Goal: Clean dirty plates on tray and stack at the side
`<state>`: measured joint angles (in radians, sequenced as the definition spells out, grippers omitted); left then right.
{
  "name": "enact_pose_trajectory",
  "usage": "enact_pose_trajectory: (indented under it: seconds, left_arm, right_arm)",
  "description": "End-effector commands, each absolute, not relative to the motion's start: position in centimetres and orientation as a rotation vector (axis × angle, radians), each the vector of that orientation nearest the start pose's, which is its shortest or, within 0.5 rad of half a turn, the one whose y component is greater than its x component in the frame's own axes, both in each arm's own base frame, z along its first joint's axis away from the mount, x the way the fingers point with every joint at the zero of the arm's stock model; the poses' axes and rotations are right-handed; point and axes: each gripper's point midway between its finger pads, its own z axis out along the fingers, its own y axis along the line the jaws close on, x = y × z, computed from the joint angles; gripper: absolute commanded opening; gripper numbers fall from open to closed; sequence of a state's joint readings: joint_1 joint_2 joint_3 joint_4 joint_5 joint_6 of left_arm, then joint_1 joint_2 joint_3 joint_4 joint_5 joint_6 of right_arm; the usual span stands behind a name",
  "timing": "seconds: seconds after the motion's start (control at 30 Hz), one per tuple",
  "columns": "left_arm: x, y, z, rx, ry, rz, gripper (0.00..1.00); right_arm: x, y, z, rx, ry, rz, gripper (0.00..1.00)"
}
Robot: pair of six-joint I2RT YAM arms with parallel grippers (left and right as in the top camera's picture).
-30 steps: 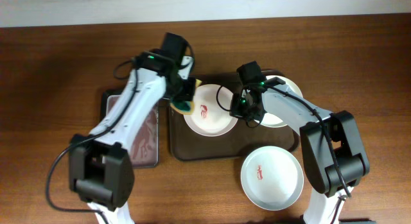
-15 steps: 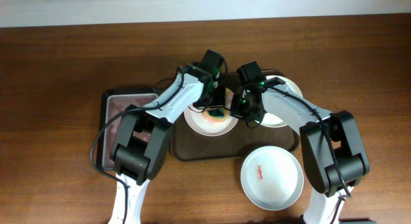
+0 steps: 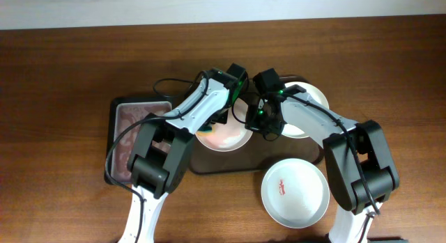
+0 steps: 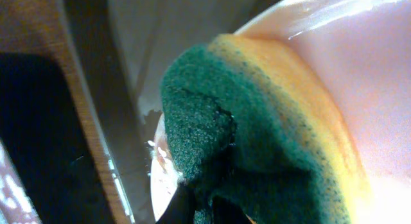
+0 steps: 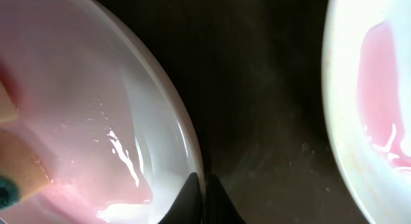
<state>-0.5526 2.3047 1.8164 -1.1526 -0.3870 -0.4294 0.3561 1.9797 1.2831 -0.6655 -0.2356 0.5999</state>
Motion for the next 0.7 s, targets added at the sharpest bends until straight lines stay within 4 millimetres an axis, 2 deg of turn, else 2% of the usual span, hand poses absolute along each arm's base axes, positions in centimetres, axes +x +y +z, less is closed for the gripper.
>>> enact_pose_trajectory:
  seconds: [0.0,0.13,0.2,0.27,0.37,0.47,0.6,0.63,0.67]
  left_arm:
    - [41.9,-13.4,3.3,0.173,2.881,0.786,0.00]
    - [42.8,-15.5,7.7,0.143,2.911,0.618,0.00]
    - [42.5,-15.5,9.3,0.137,2.927,0.599,0.00]
    - [41.9,-14.6,10.9,0.120,2.967,0.595,0.00]
    - [40.6,-12.7,12.5,0.085,3.039,0.611,0.00]
    - [40.1,-12.5,13.6,0.104,3.111,0.408,0.00]
    - [40.0,-9.9,18.8,0.028,3.037,0.239,0.00]
    - [39.5,-8.8,20.9,0.009,3.002,0.190,0.00]
    - [38.9,-8.2,21.9,-0.007,2.987,0.164,0.00]
  right_arm:
    - [36.1,15.5,-0.1,0.374,3.024,0.310,0.04]
    - [36.0,15.4,-0.1,0.376,3.026,0.309,0.04]
    - [36.0,15.4,-0.1,0.375,3.026,0.308,0.04]
    - [36.1,15.4,-0.1,0.375,3.025,0.308,0.04]
    - [36.6,15.5,0.3,0.252,3.014,0.312,0.04]
    - [37.3,15.8,1.7,0.145,2.993,0.317,0.04]
    - [37.2,15.8,2.6,0.099,2.992,0.314,0.04]
    - [37.0,15.8,2.6,0.071,2.996,0.310,0.04]
    - [37.1,15.7,2.6,0.056,2.995,0.305,0.04]
